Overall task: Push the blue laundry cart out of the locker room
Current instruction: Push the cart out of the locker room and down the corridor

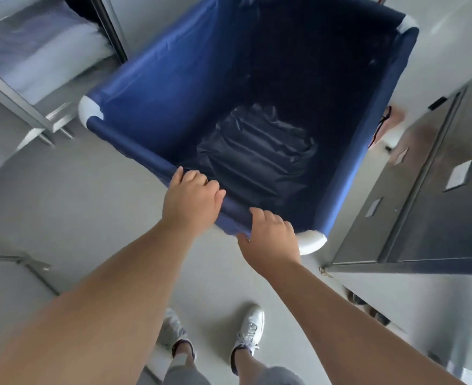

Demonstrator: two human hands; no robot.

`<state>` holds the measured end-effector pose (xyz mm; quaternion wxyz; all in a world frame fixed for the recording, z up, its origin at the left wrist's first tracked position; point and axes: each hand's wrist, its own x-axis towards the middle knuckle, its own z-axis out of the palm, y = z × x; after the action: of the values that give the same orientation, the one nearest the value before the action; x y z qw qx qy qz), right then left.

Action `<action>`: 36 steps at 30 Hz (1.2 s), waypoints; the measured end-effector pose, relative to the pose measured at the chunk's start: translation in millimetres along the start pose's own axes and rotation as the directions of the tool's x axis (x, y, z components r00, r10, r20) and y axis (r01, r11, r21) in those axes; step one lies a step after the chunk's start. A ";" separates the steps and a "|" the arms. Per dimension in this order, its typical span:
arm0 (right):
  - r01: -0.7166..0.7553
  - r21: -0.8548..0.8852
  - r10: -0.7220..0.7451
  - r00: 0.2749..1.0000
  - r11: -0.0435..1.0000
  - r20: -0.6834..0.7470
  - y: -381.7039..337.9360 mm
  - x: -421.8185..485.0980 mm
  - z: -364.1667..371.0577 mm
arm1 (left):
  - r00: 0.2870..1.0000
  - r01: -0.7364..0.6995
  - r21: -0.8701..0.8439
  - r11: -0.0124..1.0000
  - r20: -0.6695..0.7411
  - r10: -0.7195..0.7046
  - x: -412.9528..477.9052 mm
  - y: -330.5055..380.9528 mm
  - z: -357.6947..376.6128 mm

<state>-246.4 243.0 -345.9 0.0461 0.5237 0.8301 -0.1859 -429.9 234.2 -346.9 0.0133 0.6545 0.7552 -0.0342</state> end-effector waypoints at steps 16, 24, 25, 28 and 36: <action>-0.048 -0.263 0.063 0.997 0.964 0.050 65.3 6.4 7.3 | 0.999 0.050 0.120 0.992 0.006 -0.051 15.3 -12.0 7.8; -0.152 -0.398 0.189 0.981 0.904 0.053 133.6 -1.4 -18.0 | 0.998 -0.038 0.064 0.997 0.053 0.035 30.5 53.1 14.4; -0.184 -0.415 0.222 0.974 0.891 0.044 143.5 -3.0 -21.6 | 0.997 -0.050 0.053 0.997 0.055 0.047 32.3 62.2 16.7; -0.248 -0.460 0.282 0.959 0.852 0.005 168.2 -5.2 -30.8 | 0.997 -0.065 0.027 0.997 0.043 0.064 34.2 75.8 23.5; -0.067 -0.210 0.079 0.996 0.975 0.049 132.2 27.1 -28.8 | 1.000 0.005 0.041 0.999 0.004 -0.006 38.7 68.0 18.1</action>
<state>-138.0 326.9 -361.0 0.1311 0.5406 0.8236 -0.1110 -368.6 280.7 -369.9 0.0013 0.6525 0.7561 -0.0508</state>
